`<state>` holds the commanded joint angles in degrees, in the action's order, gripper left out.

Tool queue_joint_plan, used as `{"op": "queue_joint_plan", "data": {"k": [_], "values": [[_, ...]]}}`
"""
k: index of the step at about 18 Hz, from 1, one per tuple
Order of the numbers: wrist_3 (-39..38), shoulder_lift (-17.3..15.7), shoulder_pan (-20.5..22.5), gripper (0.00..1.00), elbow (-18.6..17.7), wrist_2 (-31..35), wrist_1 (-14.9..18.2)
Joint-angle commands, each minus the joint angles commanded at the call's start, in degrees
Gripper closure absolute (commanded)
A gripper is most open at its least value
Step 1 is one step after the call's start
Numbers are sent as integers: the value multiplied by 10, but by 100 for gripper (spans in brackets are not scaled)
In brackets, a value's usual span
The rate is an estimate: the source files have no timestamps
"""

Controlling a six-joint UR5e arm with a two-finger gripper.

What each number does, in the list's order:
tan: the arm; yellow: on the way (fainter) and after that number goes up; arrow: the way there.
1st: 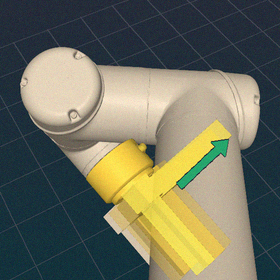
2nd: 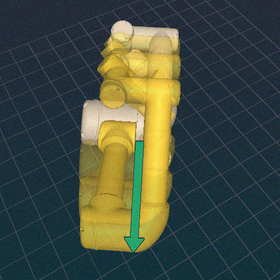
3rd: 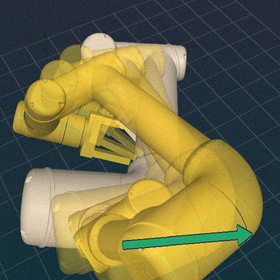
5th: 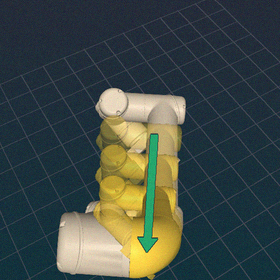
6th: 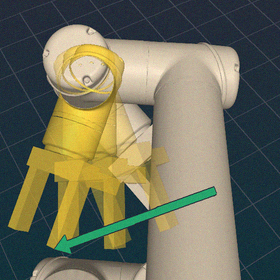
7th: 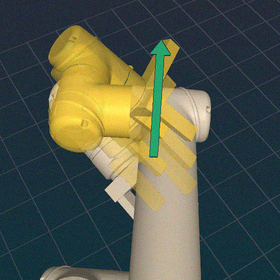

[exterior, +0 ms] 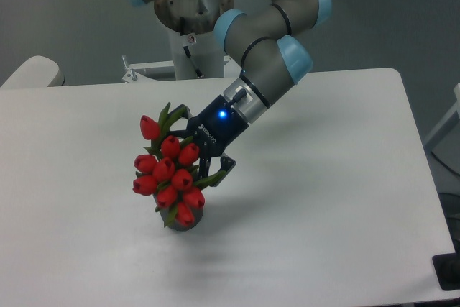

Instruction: Insert the flowers into the vase

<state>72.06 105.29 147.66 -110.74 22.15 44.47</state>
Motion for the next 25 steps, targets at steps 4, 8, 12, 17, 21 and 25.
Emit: {"op": "queue_joint_plan", "data": {"k": [4,8,12,17,21,25], "values": [[10,0,4,0,-6,17,0],[26,1,14,0,-11,17,1],[27,0,25,0,-11,18,2],[28,-5,39,0,-13,51,1],[26,-17,62,0,-15,56,2],[28,-35,113,0,-12,63,0]]}}
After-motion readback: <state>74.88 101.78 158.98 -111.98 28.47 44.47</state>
